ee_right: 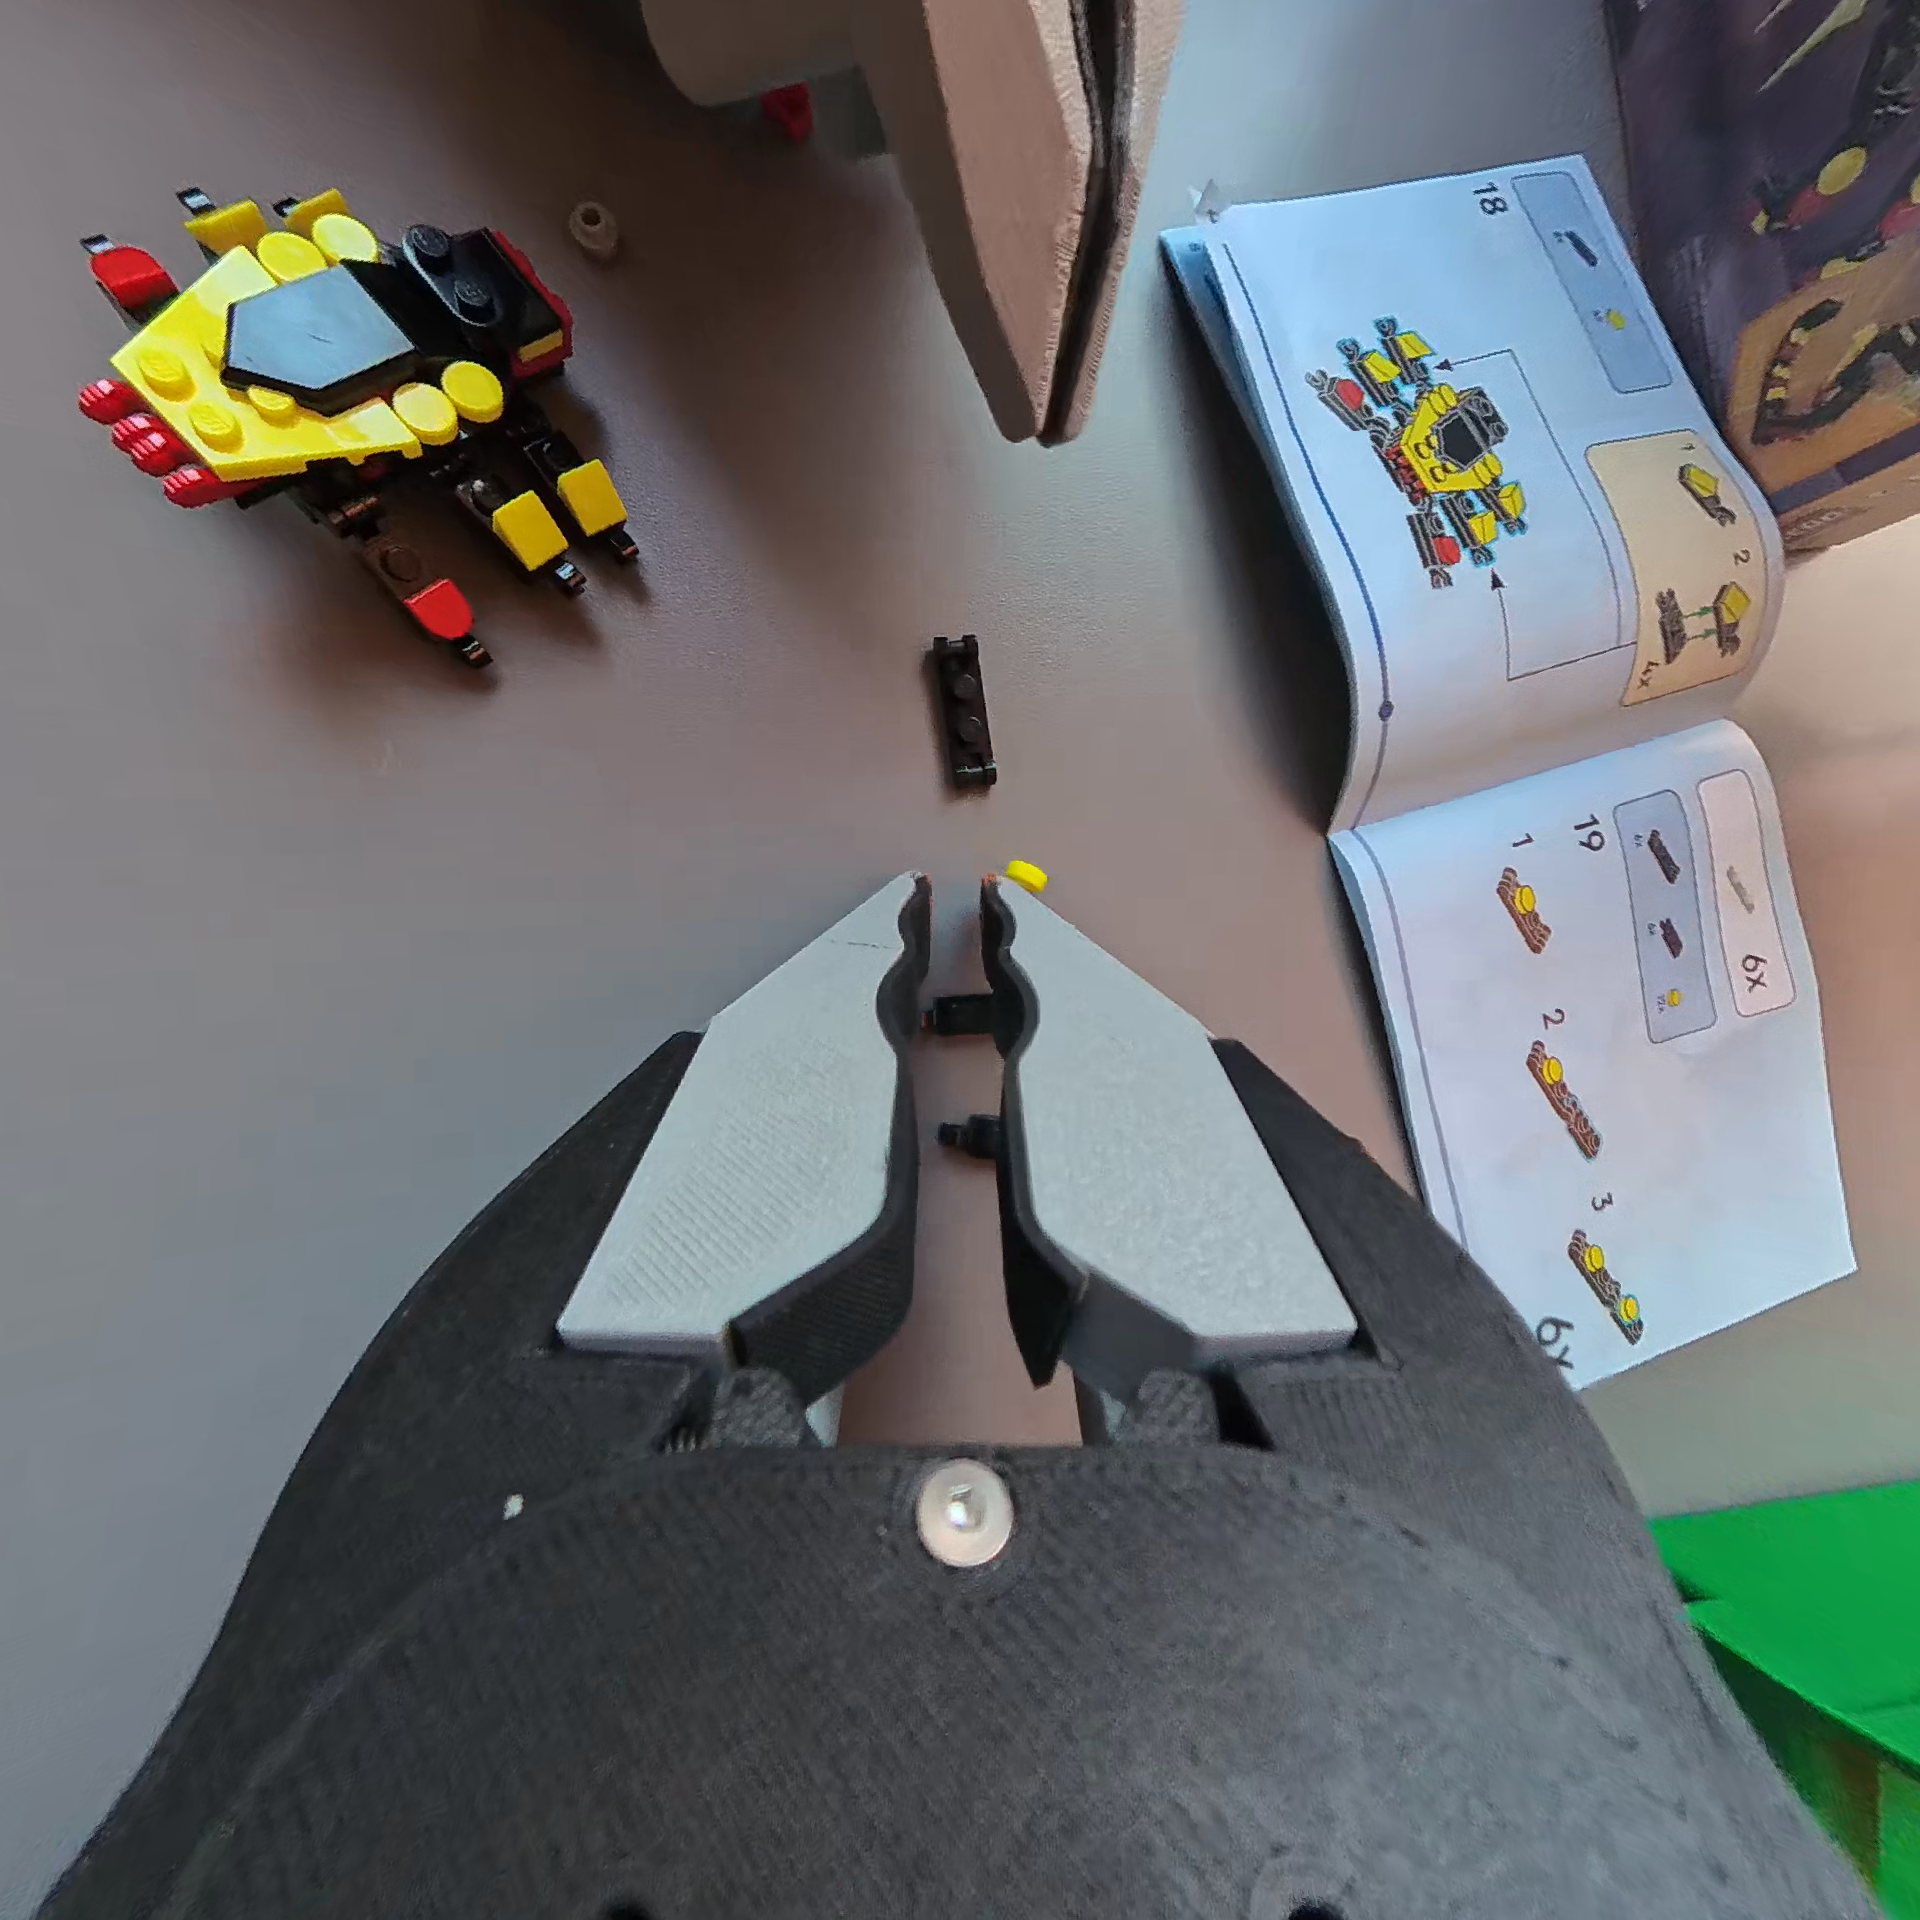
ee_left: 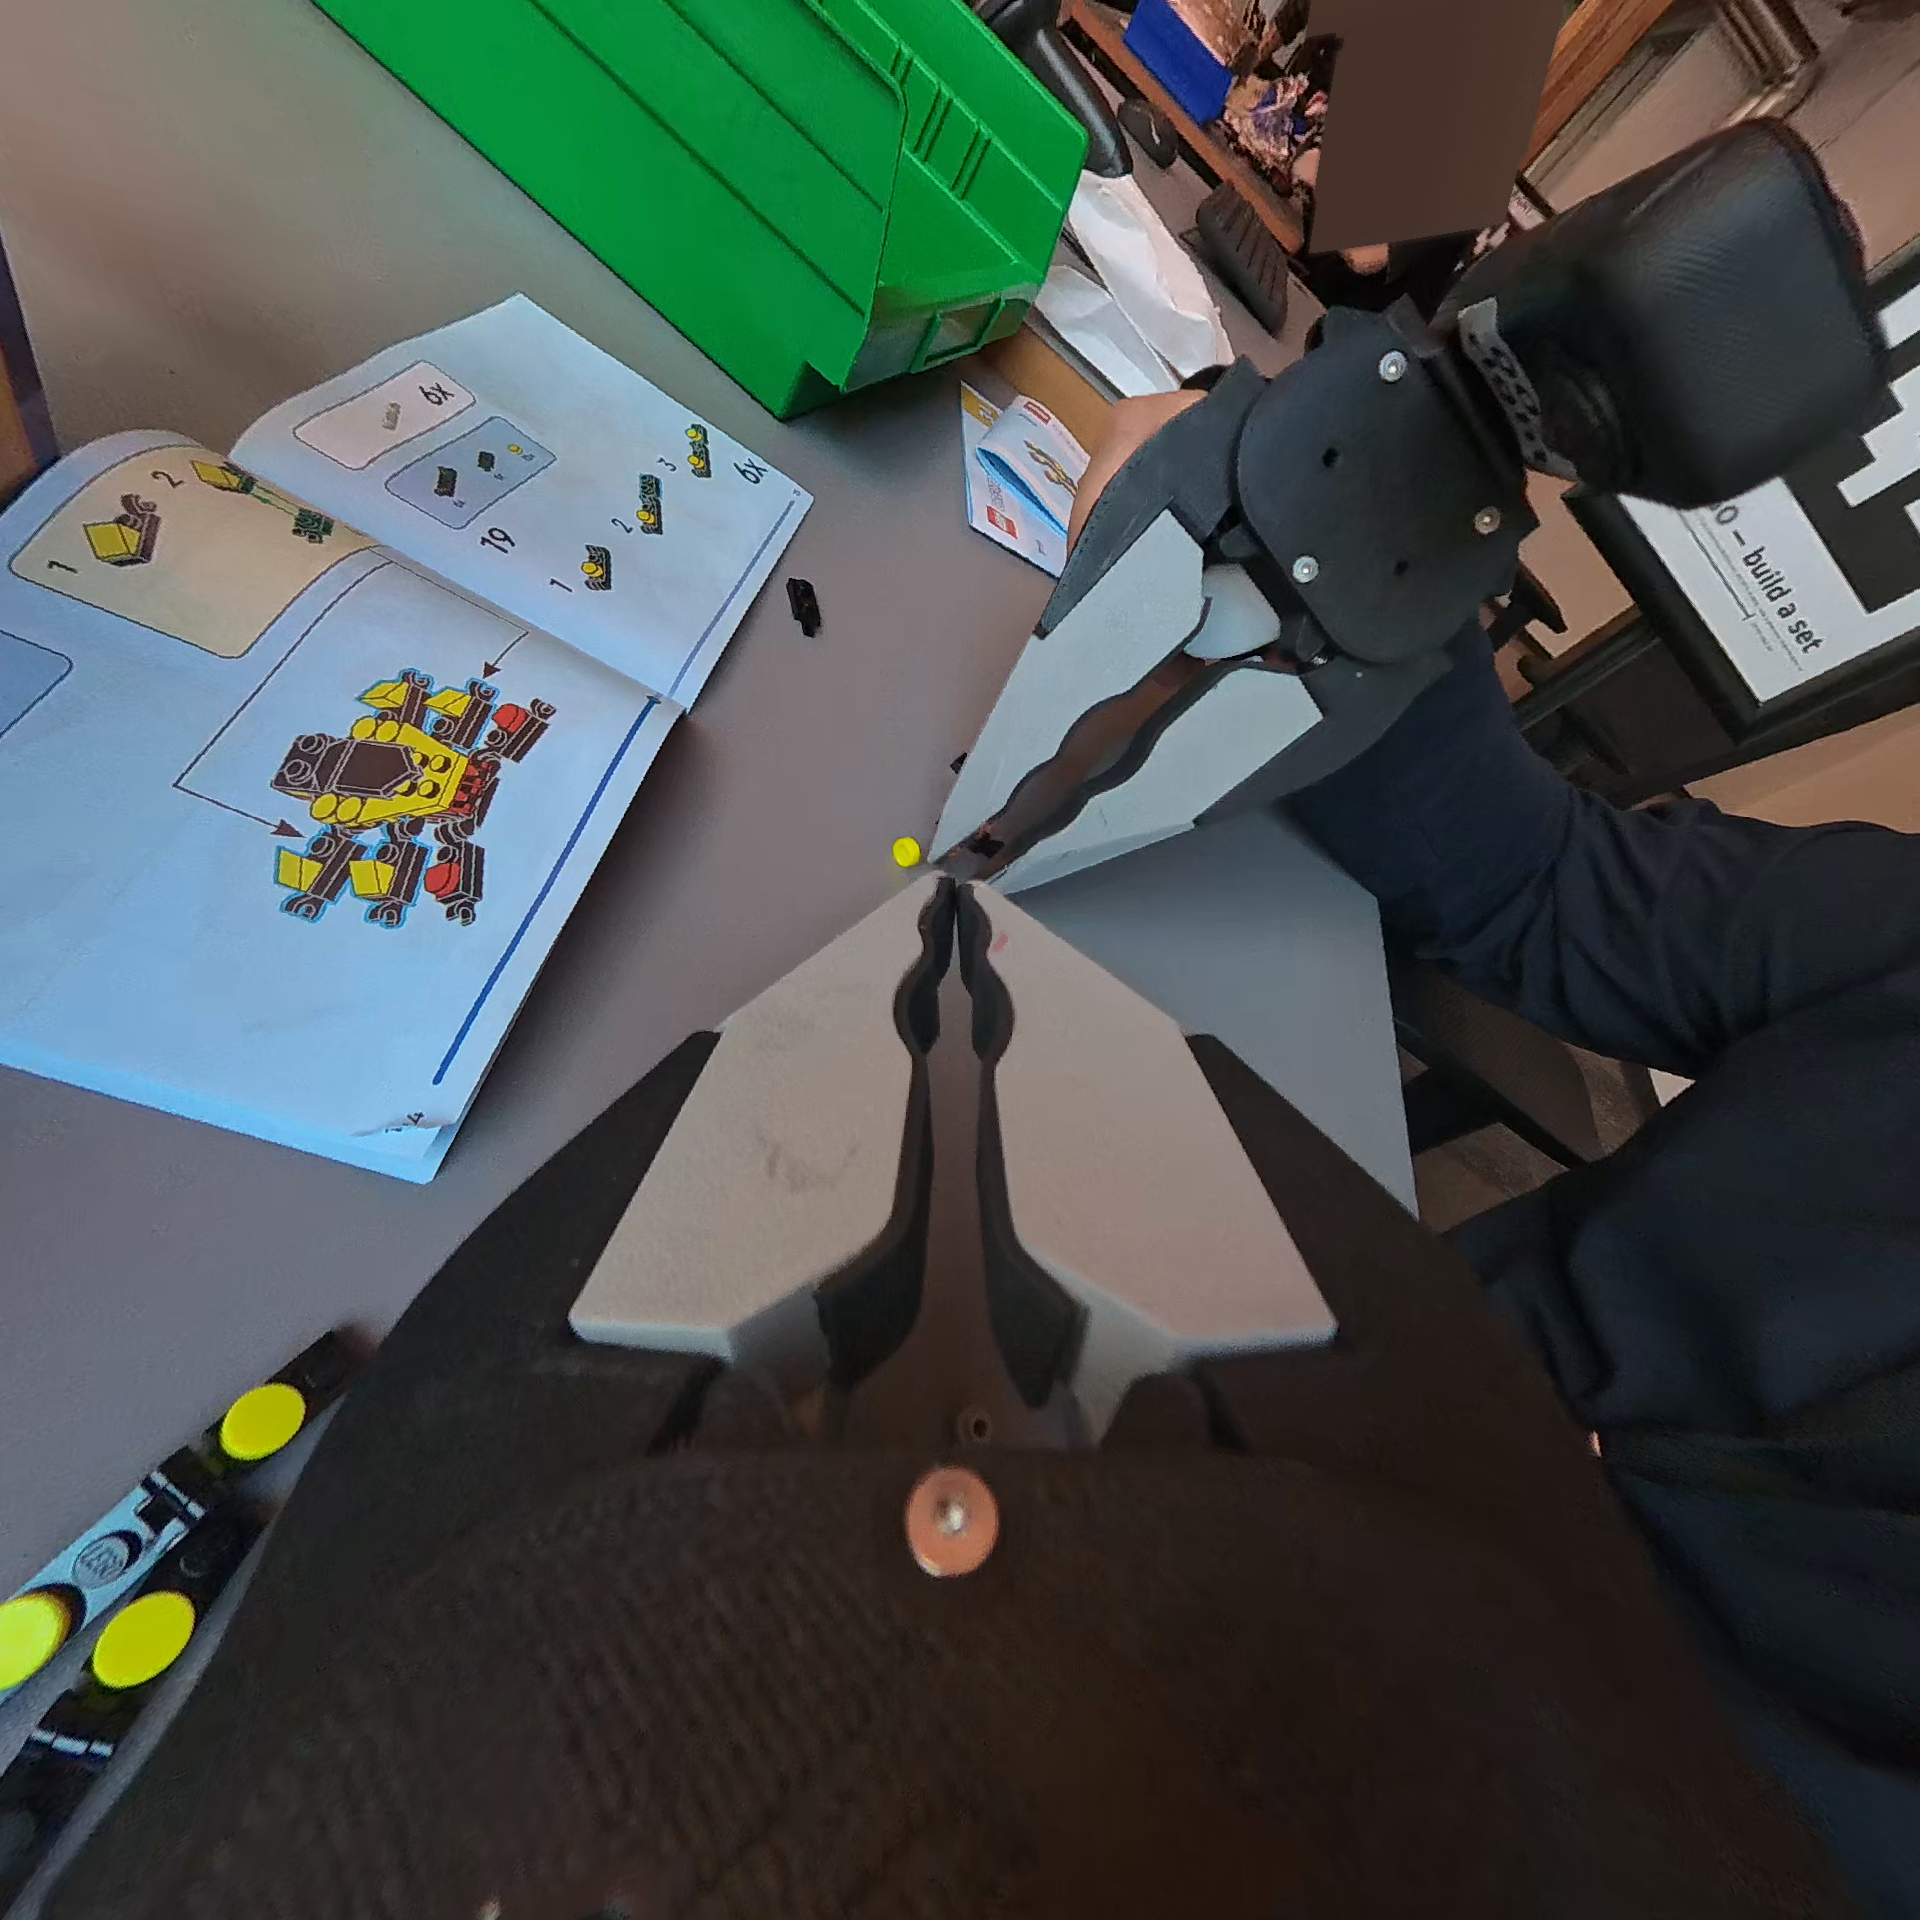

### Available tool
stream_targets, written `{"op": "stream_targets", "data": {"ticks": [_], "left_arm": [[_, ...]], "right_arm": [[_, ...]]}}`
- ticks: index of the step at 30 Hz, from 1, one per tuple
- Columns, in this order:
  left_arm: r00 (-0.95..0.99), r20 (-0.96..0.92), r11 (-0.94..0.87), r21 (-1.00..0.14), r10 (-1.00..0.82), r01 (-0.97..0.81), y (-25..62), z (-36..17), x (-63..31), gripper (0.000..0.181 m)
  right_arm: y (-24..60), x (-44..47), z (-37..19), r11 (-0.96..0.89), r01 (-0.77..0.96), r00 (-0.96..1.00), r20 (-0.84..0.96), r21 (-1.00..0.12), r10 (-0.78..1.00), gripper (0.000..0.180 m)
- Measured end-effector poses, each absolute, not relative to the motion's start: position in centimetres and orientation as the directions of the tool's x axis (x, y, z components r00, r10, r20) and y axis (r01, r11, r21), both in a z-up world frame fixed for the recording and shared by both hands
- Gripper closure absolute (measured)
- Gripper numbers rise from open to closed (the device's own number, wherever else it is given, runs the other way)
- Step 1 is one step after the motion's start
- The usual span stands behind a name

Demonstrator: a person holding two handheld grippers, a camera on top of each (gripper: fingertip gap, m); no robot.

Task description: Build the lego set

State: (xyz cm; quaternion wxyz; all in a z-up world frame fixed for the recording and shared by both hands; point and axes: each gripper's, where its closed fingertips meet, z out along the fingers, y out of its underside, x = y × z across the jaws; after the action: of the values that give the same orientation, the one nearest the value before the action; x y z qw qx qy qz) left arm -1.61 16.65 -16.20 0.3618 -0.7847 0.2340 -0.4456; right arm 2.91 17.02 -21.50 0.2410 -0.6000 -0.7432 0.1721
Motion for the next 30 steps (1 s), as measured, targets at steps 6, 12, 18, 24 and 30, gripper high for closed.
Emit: {"op": "stream_targets", "data": {"ticks": [6,12,18,24,30], "left_arm": [[0.493,0.525,-0.626,-0.778,-0.694,-0.053,16.5,-16.2,-1.5,0.181],[0.492,0.523,-0.625,-0.779,-0.696,-0.056,16.5,-16.2,-1.5,0.181],[0.495,0.521,-0.625,-0.779,-0.695,-0.057,16.5,-16.3,-1.6,0.181],[0.493,0.519,-0.623,-0.780,-0.698,-0.060,16.4,-16.3,-1.6,0.181],[0.493,0.516,-0.622,-0.780,-0.700,-0.067,16.4,-16.3,-1.5,0.181]], "right_arm": [[18.8,3.0,-20.5,0.172,0.792,-0.082,0.176,-0.586,0.981,0.172],[20.1,2.5,-21.0,0.133,0.784,-0.031,0.177,-0.606,0.984,0.172],[20.3,3.5,-21.6,0.135,0.808,-0.052,0.159,-0.574,0.986,0.174],[19.3,4.8,-21.7,0.163,0.810,-0.128,0.102,-0.563,0.987,0.175],[19.9,5.2,-21.3,0.147,0.805,-0.105,0.105,-0.575,0.989,0.175]]}}
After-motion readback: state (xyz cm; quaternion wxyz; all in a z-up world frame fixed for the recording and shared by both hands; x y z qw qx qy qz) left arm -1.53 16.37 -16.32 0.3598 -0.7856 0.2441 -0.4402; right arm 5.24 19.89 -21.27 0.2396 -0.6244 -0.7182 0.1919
